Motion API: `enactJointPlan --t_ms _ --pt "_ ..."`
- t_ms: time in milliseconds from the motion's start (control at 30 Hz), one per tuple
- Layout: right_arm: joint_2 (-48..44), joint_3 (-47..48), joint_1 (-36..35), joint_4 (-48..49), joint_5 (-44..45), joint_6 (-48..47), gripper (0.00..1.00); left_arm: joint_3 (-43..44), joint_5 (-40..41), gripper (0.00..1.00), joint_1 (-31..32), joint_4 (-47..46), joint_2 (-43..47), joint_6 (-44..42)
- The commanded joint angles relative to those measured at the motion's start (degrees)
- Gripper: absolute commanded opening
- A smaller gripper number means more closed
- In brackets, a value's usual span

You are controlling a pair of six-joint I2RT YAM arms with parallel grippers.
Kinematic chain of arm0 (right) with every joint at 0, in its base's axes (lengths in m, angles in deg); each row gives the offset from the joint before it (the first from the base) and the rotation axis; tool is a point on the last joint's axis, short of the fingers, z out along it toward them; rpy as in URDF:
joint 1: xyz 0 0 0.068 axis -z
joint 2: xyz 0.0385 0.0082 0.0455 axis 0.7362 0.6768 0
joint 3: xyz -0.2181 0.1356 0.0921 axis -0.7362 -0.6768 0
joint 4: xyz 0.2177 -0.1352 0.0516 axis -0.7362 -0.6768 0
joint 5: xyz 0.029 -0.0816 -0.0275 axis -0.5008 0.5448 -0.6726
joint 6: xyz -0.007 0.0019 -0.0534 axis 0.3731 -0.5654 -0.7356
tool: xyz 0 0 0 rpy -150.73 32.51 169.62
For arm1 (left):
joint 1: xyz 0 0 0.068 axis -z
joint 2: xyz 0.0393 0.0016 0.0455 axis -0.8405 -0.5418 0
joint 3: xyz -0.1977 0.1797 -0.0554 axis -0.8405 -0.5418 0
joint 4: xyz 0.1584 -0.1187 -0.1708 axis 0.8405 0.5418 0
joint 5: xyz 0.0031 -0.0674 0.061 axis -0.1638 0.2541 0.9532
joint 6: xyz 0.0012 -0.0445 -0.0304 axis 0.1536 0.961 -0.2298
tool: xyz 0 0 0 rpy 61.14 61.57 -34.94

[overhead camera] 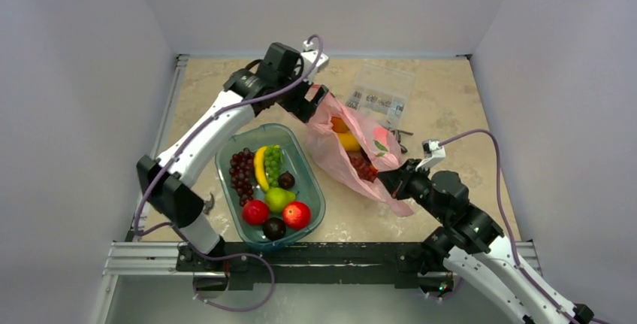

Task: Take the fake fruits out of the plastic bag
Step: Adjust the plastic bag at the center of the board.

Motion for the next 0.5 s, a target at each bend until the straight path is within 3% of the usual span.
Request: enactJointPlan --t_ms 0,133,233,367,467 --pt "0.7 0.6 0.2 4.8 -3.1 -1.4 0.0 -0.6 -1.6 1.0 -0.1 4.0 15.1 10.3" --pt "2.1 2.2 0.2 4.0 -2.8 -3.0 0.0 -3.3 -3.0 1.0 -0.1 3.8 23.2 19.6" --pt "2.3 2.9 0.2 2.9 -1.4 -2.2 0.0 -8.2 -3.5 0.93 1.3 0.0 27.9 30.2" --pt "-0.1 1.3 0.2 3.1 0.7 0.7 0.0 -20.8 6.5 1.0 9.3 -14.9 32.2 48.5" --pt "-1.9 -0.1 0.2 3.7 1.6 1.9 0.0 -26.3 8.9 1.0 12.4 -24.6 30.2 57.6"
